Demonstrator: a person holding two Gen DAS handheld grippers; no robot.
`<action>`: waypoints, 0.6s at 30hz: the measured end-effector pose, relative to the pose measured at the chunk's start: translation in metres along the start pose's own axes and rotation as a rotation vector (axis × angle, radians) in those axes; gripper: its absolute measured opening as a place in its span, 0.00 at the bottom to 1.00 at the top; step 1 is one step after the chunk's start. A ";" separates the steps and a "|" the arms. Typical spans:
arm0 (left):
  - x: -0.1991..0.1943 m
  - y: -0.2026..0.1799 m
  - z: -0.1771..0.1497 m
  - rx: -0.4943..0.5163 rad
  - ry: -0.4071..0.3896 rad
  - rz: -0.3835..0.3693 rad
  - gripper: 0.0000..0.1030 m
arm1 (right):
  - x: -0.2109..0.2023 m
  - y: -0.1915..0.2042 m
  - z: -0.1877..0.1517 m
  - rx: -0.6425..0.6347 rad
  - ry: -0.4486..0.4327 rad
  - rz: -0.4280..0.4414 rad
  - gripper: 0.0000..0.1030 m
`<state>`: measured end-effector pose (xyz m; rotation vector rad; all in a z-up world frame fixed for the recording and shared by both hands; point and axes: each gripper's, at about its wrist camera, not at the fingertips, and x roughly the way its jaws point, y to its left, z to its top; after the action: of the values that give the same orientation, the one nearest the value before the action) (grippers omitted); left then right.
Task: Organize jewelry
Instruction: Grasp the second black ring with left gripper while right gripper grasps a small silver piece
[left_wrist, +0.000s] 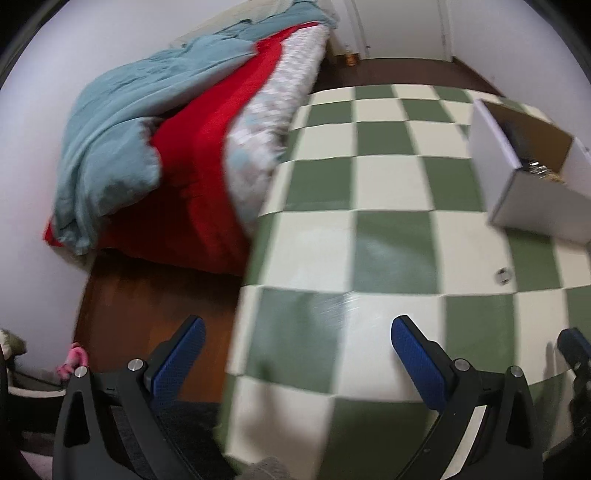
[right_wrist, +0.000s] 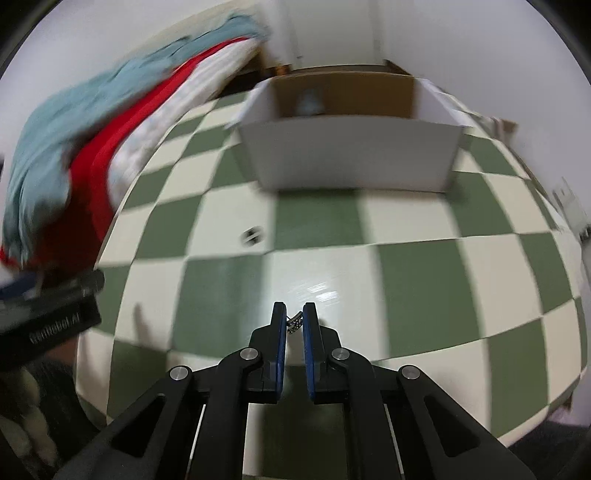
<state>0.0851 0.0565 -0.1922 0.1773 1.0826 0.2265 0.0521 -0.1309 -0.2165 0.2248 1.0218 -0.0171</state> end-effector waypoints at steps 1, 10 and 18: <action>0.000 -0.009 0.004 0.002 0.001 -0.039 0.99 | -0.003 -0.012 0.005 0.026 -0.011 -0.010 0.09; 0.014 -0.087 0.027 0.118 0.061 -0.268 0.76 | -0.008 -0.077 0.031 0.158 -0.044 -0.075 0.09; 0.015 -0.120 0.029 0.182 0.042 -0.318 0.11 | -0.011 -0.099 0.030 0.191 -0.051 -0.072 0.09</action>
<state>0.1290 -0.0563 -0.2222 0.1614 1.1565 -0.1545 0.0599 -0.2347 -0.2103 0.3601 0.9776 -0.1856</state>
